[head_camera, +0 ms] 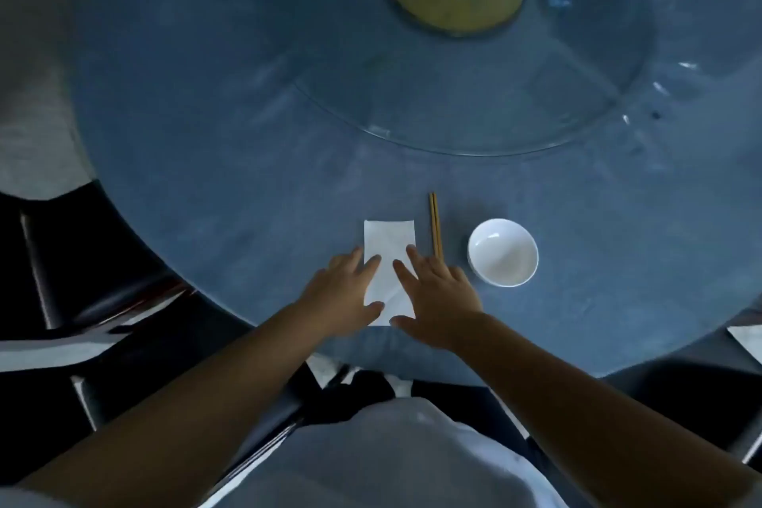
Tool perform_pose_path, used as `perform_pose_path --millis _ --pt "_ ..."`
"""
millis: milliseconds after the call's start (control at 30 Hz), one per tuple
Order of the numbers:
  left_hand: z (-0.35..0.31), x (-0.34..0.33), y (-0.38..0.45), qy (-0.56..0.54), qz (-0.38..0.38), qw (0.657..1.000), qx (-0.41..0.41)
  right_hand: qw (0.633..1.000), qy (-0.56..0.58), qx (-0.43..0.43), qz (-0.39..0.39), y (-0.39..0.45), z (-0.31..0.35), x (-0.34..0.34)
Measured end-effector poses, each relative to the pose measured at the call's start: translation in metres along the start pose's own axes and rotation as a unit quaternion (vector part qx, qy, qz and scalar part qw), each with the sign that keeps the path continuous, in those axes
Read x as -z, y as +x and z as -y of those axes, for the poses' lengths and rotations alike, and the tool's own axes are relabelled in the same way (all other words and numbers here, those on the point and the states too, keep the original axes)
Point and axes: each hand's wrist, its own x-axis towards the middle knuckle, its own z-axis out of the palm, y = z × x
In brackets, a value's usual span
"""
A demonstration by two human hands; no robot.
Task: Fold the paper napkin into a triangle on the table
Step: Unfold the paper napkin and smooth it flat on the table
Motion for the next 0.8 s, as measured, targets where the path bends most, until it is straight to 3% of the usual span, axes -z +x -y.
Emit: perform_pose_path --millis 67,167,300,400,467,567,667,733,800 --pt "-0.001 -0.006 0.003 0.075 0.016 0.997 -0.027 1.0 -0.003 0.01 0.013 0.004 0.003 -0.007" --pt "0.0 -0.018 0.006 0.082 0.048 0.995 -0.025 0.999 0.002 0.015 0.033 0.008 0.006 -0.02" --pt "-0.001 -0.027 0.009 0.001 0.032 0.999 -0.005 0.998 0.038 -0.009 0.051 0.012 0.006 -0.027" --pt "-0.006 -0.028 0.014 -0.16 -0.001 0.986 0.046 0.996 0.071 -0.015 0.048 0.015 0.007 -0.026" --pt "-0.01 -0.024 0.019 -0.298 -0.04 0.947 0.114 0.994 0.1 -0.024 0.044 0.017 0.006 -0.024" --pt "-0.016 -0.014 0.02 -0.498 -0.086 0.834 0.224 0.987 0.148 -0.042 0.036 0.021 0.007 -0.02" --pt "-0.02 -0.01 0.02 -0.591 -0.105 0.755 0.262 0.978 0.198 -0.06 0.024 0.024 0.01 -0.019" --pt "-0.02 -0.008 0.021 -0.607 -0.1 0.737 0.278 0.964 0.25 -0.094 0.01 0.027 0.012 -0.02" --pt "-0.016 -0.007 0.021 -0.59 -0.085 0.752 0.28 0.932 0.329 -0.153 -0.013 0.03 0.015 -0.02"
